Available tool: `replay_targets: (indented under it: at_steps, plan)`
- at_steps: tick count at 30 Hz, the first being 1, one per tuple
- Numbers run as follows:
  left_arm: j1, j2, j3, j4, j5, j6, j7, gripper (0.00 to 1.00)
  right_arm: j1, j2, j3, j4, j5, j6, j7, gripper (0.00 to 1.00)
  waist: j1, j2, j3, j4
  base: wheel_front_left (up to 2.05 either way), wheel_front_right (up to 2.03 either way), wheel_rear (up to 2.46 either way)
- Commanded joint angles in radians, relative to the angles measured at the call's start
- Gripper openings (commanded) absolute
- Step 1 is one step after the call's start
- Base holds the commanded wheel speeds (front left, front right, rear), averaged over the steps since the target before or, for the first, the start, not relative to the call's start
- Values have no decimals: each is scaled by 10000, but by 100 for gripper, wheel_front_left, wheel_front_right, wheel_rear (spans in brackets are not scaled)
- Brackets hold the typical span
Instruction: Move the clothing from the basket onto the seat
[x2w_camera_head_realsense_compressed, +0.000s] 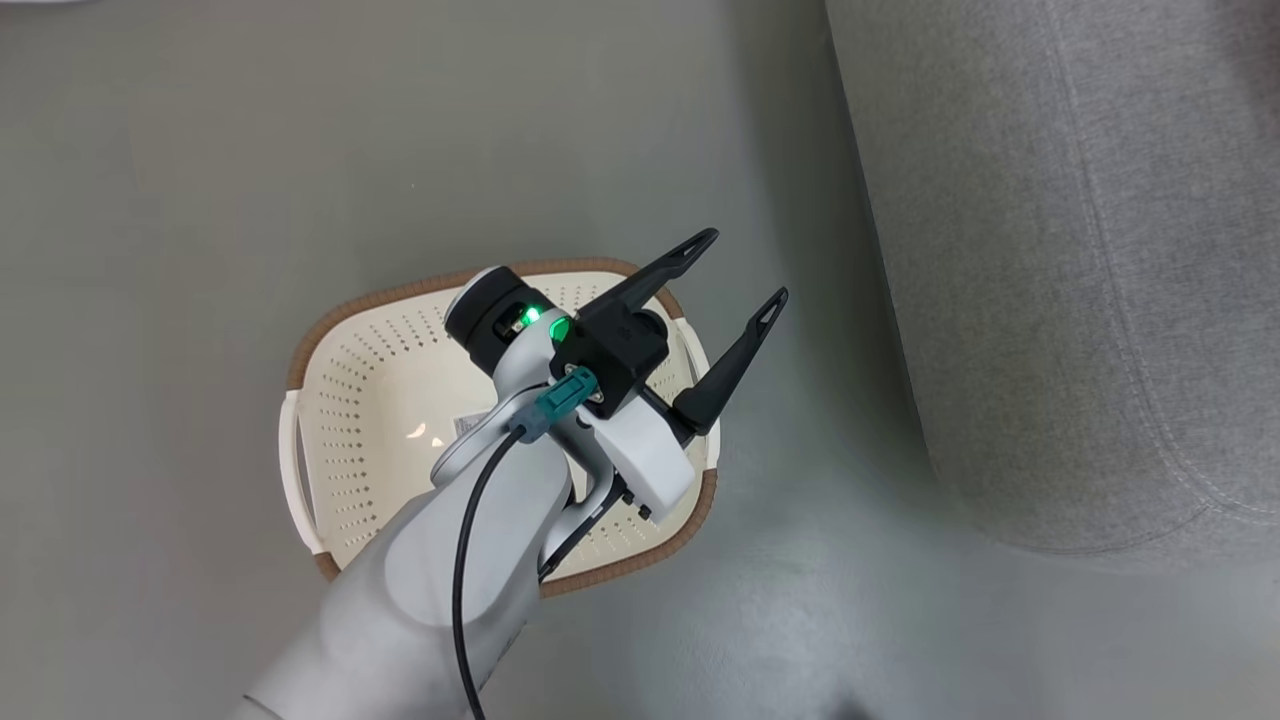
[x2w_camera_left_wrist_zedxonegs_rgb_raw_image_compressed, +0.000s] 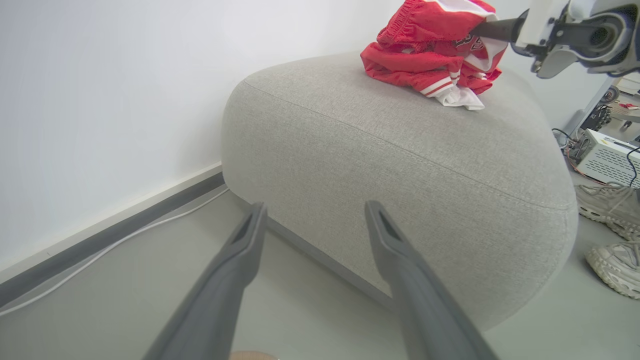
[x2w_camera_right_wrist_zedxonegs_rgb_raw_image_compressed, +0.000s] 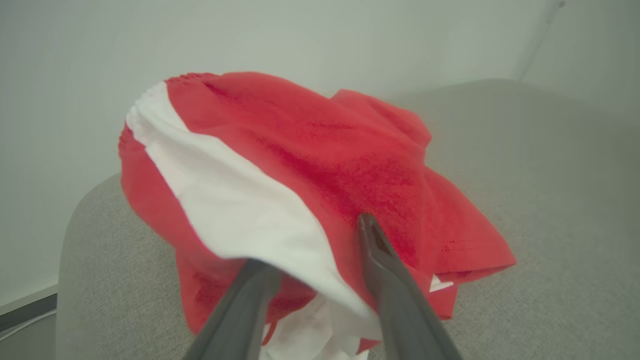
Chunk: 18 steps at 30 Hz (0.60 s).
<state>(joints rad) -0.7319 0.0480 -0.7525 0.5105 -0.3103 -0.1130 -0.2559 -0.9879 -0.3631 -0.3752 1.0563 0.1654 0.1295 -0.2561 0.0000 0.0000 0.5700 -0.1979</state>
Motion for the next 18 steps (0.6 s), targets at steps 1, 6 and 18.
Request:
replay_targets:
  at_steps: [1,6,18]
  plan:
    - [172,22,289,-217,-81,52,-59,100,558,-147,492,-467,376,12,-57,100,0,0,-228,-5,0,0,0]
    - [466,22,445,-271,-220,76,-59,100,1752,24,1973,-1247,1376,12,-57,100,0,0,-761,77,0,0,0]
    - [1577,22,1414,-270,-317,362,-59,100,3463,98,4444,-3145,2799,12,-57,100,0,0,-2211,645,0,0,0]
